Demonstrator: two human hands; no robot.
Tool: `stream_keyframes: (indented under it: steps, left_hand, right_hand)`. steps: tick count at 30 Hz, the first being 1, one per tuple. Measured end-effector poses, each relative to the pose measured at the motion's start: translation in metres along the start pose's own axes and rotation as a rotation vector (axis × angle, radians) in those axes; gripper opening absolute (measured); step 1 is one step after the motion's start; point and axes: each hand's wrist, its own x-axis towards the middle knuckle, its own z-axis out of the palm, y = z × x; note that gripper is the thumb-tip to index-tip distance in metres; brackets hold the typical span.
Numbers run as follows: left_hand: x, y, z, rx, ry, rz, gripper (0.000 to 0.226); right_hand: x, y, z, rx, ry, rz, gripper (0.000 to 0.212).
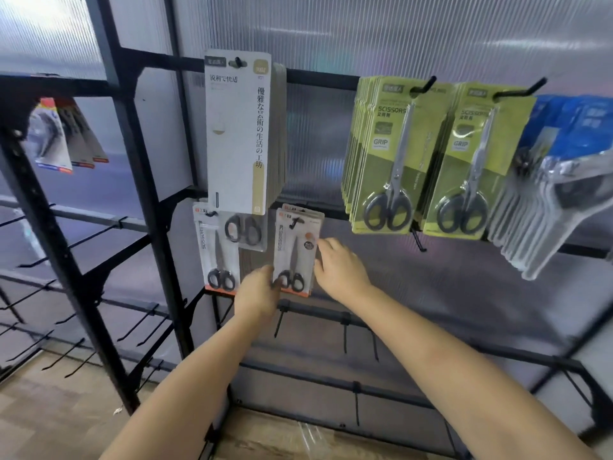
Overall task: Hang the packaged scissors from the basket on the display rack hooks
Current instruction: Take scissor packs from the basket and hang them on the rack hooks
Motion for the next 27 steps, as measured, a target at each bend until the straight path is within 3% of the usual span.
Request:
stream_keyframes:
  steps: [4,7,10,16,21,27]
  left_hand:
    - [-0.032,0.014,-0.027,0.074,0.067,0.153,0.039]
    - [-0.06,0.027,-0.04,0.111,0.05,0.256,0.036]
    - [-0.095,0.039,-0.037,0.093,-0.042,0.309,0.029]
    - [-0.182,0.085,0.014,0.113,-0.272,0.541,0.041]
    - [-0.275,0.151,0.06,0.126,-0.471,0.839,0.047]
    - [-0.403,0.219,0.12,0.089,-0.692,1.114,0.039]
  right_hand:
    - [-0.041,-0.021,-0.019,0.005,0.012,0.043,0.046]
    - [-0.084,-0.033,-0.036,0.017,0.015,0.108,0.043]
    - [-0.138,-0.034,-0.046,0.031,0.033,0.193,0.04]
    - [-0.263,-0.01,-0.057,-0.033,0.008,0.439,0.042]
    - [-0.384,0.028,-0.078,-0.067,-0.009,0.751,0.04]
    - [-0.545,0.064,-0.106,-0.108,0.027,1.125,0.039]
